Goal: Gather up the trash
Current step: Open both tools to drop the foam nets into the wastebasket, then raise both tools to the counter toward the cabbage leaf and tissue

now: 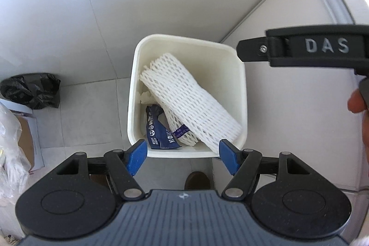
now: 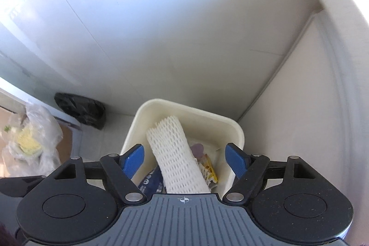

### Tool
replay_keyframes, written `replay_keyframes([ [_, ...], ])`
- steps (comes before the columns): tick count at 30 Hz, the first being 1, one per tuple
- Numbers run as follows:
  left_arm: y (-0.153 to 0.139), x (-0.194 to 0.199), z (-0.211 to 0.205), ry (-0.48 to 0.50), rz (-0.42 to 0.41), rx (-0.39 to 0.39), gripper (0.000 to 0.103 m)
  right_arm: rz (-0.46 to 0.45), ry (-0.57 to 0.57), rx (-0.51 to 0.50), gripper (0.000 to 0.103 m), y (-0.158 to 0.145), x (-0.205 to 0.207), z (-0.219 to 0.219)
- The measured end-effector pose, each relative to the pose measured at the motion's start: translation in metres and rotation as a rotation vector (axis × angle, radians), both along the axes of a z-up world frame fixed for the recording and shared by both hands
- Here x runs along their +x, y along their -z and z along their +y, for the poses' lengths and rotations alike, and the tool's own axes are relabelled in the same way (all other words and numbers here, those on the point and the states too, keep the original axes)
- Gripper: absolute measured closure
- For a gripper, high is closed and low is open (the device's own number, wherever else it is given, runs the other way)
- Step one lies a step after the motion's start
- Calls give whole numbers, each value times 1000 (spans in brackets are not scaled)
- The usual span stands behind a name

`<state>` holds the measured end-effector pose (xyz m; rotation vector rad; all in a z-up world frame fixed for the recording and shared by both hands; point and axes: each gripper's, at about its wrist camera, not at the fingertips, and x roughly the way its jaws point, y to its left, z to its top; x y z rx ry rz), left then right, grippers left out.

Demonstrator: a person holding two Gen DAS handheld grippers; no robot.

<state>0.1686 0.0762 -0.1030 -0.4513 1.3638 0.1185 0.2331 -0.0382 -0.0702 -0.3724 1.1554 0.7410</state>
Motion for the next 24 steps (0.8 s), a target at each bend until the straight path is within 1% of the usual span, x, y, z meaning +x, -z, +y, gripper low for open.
replay_keyframes([
  [7, -33, -8, -8, 55, -44, 27, 34, -94, 6, 39, 23, -41, -18, -20],
  [10, -46, -9, -12, 77, -66, 42, 32, -133, 33, 70, 22, -59, -24, -34],
  [12, -55, -8, -15, 90, -83, 49, 31, -160, 50, 91, 19, -71, -26, -45],
  [15, -69, -5, -18, 117, -112, 59, 27, -210, 80, 122, 17, -90, -33, -63],
  [20, -91, 3, -26, 167, -159, 69, 20, -276, 162, 167, 14, -116, -41, -96],
  [24, -110, 11, -35, 205, -217, 104, 15, -314, 250, 187, 13, -132, -43, -131],
])
